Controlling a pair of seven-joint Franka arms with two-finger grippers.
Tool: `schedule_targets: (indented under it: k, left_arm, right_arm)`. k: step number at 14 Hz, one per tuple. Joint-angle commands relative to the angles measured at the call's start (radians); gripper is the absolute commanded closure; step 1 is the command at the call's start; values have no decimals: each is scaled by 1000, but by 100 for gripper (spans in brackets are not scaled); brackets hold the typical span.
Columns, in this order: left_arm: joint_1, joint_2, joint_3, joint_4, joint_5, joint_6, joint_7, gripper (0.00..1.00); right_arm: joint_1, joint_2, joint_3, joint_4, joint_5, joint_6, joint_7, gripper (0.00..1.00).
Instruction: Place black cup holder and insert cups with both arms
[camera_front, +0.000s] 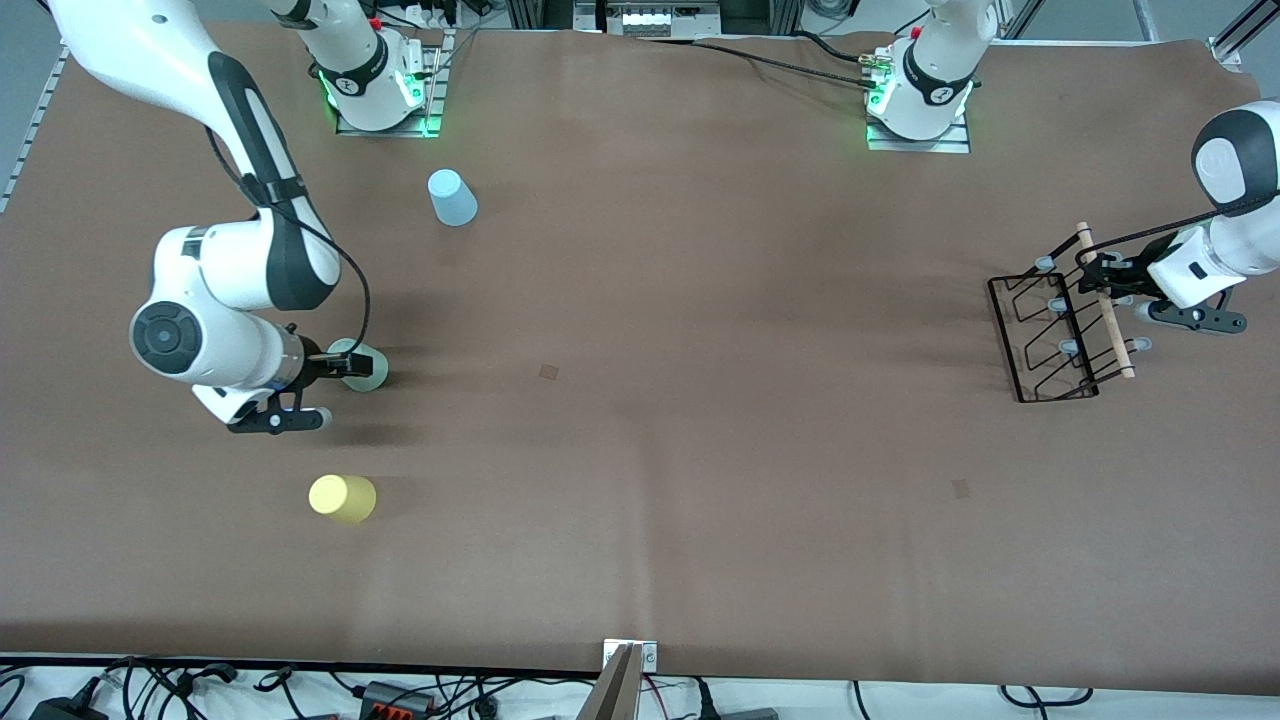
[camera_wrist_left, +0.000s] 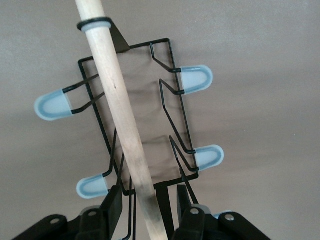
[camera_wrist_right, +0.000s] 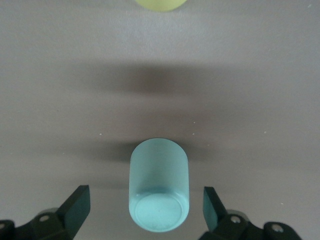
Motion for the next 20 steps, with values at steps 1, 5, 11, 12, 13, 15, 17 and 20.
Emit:
schedule_targets:
  k: [1,5,11,12,13,15,17,20]
  left_arm:
    - [13,-5,-10,-13,-32,17,24,62]
    - [26,-3,-10,-13,-47,17,21,81]
    - [52,35,-26,32,-152,-4,20,99]
    - [52,35,-54,69,-153,-45,8,99]
    - [52,36,-77,115,-155,-107,-32,99]
    - [52,36,-152,184,-205,-242,-167,100]
    - [50,36,-264,221,-278,-282,-303,100]
    - [41,73,-480,301,-284,-281,-489,100]
  right_arm:
    - [6,-47,-4,-100,14,59,13,0]
    - [1,-50,-4,-132,14,69,13,0]
    - [-3,-25,-6,-137,13,97,11,0]
    - [-5,-25,-6,-137,13,96,11,0]
    - [-5,-25,-6,-137,13,94,11,0]
    - [-8,-25,-7,-137,13,89,11,7]
    - [-8,-25,-7,-137,13,85,11,33]
    - [-8,-30,-9,-130,13,82,13,69]
